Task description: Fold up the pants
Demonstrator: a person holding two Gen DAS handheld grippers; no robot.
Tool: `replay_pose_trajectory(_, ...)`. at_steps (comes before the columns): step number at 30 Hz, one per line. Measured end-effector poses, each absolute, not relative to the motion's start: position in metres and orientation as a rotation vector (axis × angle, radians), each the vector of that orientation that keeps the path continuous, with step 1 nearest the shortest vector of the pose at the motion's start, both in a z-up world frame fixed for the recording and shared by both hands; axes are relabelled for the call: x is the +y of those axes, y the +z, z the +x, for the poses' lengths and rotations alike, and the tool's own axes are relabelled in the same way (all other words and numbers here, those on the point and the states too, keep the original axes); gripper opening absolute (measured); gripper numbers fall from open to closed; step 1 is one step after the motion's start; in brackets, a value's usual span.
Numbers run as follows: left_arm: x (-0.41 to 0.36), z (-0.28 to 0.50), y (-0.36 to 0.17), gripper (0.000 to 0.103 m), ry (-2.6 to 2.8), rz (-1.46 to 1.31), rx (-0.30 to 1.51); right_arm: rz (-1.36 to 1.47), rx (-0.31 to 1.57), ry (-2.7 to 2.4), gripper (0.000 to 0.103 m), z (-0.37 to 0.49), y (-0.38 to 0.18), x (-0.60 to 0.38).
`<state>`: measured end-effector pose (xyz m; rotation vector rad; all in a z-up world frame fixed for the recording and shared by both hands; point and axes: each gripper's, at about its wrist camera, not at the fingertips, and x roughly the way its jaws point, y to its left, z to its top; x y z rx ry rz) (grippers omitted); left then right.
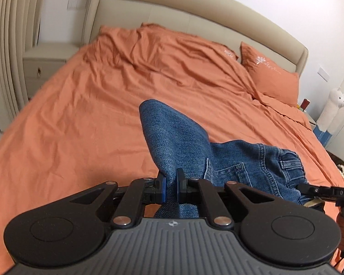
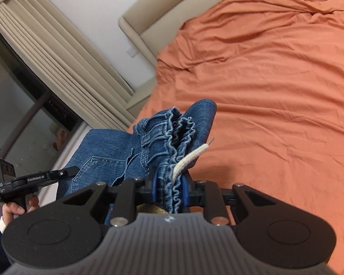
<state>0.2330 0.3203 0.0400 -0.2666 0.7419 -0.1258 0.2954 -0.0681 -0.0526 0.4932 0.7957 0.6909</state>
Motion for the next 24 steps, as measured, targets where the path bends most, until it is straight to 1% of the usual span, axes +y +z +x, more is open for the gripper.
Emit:
replay_pose_trajectory(6,0.342,0.271,-0.028,0.008,-0.119,-0.32,0.802,0.455,0.873,0.653,0.017,0.335,-0.104,-0.045)
replay_pose_trajectory(13,0.361,0.296,-0.103,0.008,-0.097,-0.356,0.859,0.41,0.967,0.618,0.017,0.368,-0.169,-0.034)
replay_pose_trajectory(18,0.377,0.301,-0.133,0.009,-0.104,-0.401,0.886,0.419,1.017,0.607,0.017,0.381,-0.203,-0.043)
replay_pose_trajectory(21,0.38,0.301,-0.144,0.011,-0.107,-0.396,0.895,0.424,1.024,0.599,0.017,0.385,-0.215,-0.042)
replay_pose_trajectory(22,0.382,0.299,-0.145,0.013,-0.108,-0.397,0.899,0.423,1.027,0.595,0.017,0.385,-0.218,-0.041)
replay_pose_trajectory(23,0.382,0.298,-0.145,0.017,-0.104,-0.399,0.903,0.42,1.03,0.592,0.019,0.386,-0.22,-0.04)
replay_pose_trajectory(24,0.383,0.298,-0.143,0.018,-0.097,-0.393,0.907,0.417,1.032,0.585,0.02,0.387,-0.221,-0.04)
